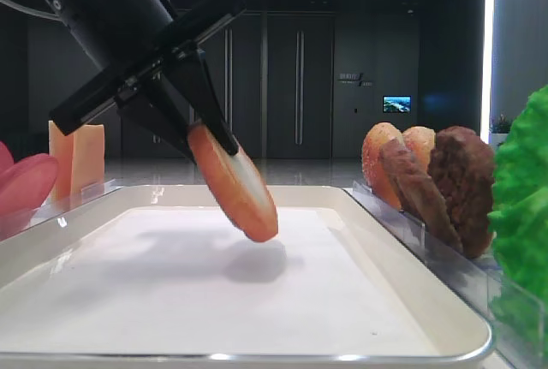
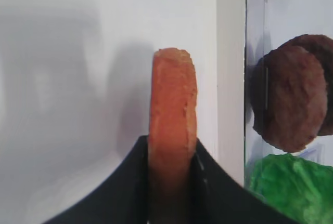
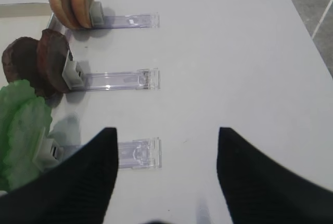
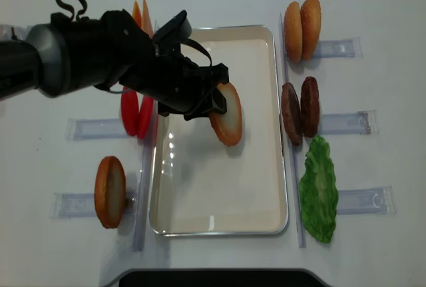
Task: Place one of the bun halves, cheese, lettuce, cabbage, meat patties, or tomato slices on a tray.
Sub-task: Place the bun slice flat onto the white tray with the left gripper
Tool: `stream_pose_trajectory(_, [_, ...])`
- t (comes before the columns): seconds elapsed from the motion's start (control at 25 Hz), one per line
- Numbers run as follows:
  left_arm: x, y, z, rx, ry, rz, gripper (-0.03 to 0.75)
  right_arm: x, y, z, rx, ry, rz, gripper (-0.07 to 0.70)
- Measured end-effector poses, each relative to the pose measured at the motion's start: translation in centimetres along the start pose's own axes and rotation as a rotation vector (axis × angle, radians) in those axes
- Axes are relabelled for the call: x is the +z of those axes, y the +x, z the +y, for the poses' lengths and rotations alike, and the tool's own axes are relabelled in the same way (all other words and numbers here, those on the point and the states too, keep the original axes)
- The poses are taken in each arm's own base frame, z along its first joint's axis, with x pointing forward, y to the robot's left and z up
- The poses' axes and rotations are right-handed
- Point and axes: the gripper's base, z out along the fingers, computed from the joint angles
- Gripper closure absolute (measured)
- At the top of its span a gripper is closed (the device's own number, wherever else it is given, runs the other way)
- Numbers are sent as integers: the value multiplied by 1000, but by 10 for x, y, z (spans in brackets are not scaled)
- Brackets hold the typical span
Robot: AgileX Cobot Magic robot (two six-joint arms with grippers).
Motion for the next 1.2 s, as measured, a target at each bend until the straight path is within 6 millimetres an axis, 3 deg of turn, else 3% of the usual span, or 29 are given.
stream_pose_trajectory(0.32, [12, 1, 6, 22, -18, 27, 561, 0, 0, 0, 0, 0, 0, 230])
stream_pose_trajectory(0.52, [12, 2, 6, 24, -15, 41, 211, 0, 0, 0, 0, 0, 0, 230])
stream_pose_trajectory(0.6, [12, 4, 6, 21, -17, 60, 160, 0, 0, 0, 0, 0, 0, 230])
stream_pose_trajectory(0.72, [9, 6, 7, 25, -47, 90, 153, 0, 0, 0, 0, 0, 0, 230])
stream_pose_trajectory(0.92, [-18, 2, -2, 51, -131, 115, 153, 0, 0, 0, 0, 0, 0, 230])
stream_pose_trajectory(1.2, [-85, -13, -22, 107, -329, 86, 156, 0, 0, 0, 0, 0, 0, 230])
